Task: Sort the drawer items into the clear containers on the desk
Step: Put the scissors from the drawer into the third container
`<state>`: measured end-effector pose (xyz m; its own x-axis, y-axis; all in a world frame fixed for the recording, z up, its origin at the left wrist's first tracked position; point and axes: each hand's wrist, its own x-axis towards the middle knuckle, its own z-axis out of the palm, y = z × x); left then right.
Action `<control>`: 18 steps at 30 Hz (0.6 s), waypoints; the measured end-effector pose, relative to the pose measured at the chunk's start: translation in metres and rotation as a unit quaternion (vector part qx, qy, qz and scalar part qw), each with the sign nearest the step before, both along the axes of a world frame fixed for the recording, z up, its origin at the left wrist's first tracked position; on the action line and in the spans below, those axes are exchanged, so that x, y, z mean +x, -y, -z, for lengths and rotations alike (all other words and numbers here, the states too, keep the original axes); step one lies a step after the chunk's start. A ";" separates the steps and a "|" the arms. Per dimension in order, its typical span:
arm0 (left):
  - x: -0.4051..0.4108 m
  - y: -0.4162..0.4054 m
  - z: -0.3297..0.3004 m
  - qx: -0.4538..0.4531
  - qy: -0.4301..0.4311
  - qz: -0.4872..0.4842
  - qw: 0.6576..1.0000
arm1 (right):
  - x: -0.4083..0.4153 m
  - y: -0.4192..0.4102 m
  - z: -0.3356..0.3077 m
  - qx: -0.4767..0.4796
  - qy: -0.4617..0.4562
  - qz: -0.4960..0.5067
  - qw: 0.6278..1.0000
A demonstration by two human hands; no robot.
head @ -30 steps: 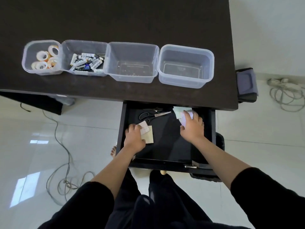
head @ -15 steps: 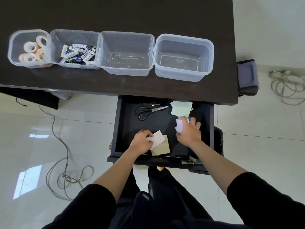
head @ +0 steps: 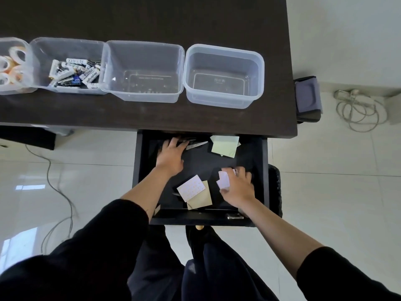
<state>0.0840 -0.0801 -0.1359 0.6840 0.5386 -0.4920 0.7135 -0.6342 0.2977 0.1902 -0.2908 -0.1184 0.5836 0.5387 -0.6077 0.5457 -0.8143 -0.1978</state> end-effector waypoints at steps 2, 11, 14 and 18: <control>-0.007 0.006 0.003 0.021 0.031 -0.008 0.999 | 0.001 0.003 -0.001 0.002 -0.001 -0.006 1.000; -0.041 0.027 0.006 -0.092 0.075 -0.162 0.980 | -0.020 0.000 -0.006 0.120 0.071 -0.089 0.986; -0.046 0.032 0.005 -0.093 0.087 -0.188 0.974 | -0.034 -0.011 -0.009 0.169 0.008 -0.152 0.974; -0.053 0.038 0.007 -0.085 0.100 -0.227 0.965 | -0.050 -0.026 0.000 0.063 -0.035 -0.270 0.960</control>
<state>0.0309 -0.1180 -0.1434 0.4865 0.7284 -0.4825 0.8242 -0.1994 0.5301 0.1404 -0.2644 -0.1182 0.1596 0.8231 -0.5450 0.8633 -0.3841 -0.3273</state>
